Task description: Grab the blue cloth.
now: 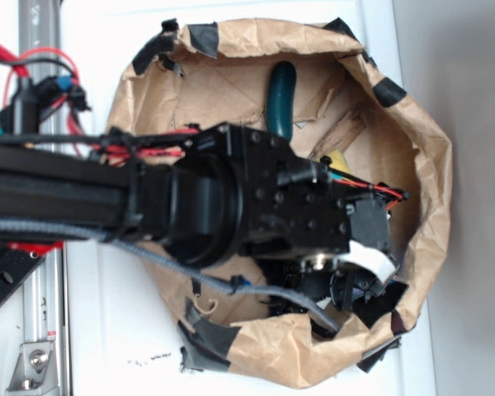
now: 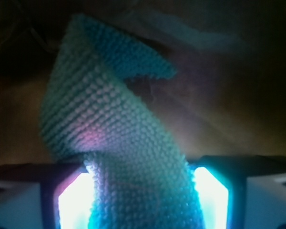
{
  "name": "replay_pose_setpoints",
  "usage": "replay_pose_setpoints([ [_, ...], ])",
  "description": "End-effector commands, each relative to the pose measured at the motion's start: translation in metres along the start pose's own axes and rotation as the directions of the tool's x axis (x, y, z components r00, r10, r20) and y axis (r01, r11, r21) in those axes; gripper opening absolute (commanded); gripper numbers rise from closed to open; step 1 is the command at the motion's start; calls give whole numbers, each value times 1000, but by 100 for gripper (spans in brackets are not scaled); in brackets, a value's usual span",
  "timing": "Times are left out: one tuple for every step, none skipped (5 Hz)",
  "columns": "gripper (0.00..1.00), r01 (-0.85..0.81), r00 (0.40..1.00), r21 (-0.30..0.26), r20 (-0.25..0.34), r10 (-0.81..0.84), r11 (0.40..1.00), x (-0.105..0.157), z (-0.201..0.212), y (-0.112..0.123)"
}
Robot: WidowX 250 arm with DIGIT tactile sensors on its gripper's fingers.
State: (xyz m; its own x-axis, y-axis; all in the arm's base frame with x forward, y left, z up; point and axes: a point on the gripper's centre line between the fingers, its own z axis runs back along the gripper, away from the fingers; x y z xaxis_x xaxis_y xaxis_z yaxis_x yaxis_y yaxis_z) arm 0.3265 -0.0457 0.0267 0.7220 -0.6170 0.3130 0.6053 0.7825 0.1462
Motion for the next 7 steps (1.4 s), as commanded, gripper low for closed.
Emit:
replay_pose_setpoints([
  [0, -147, 989, 155, 48, 141, 977, -8, 56, 20],
  [0, -207, 978, 154, 54, 201, 966, -15, 65, 27],
  [0, -283, 959, 151, 71, 276, 947, -24, 87, 28],
  [0, -433, 896, 159, -31, 443, 887, -25, 126, 21],
  [0, -522, 826, 179, -139, 547, 834, -4, 151, 8],
  [0, -534, 808, 194, -168, 565, 823, 7, 152, 8],
  [0, -509, 822, 198, -175, 541, 838, 10, 143, 7],
])
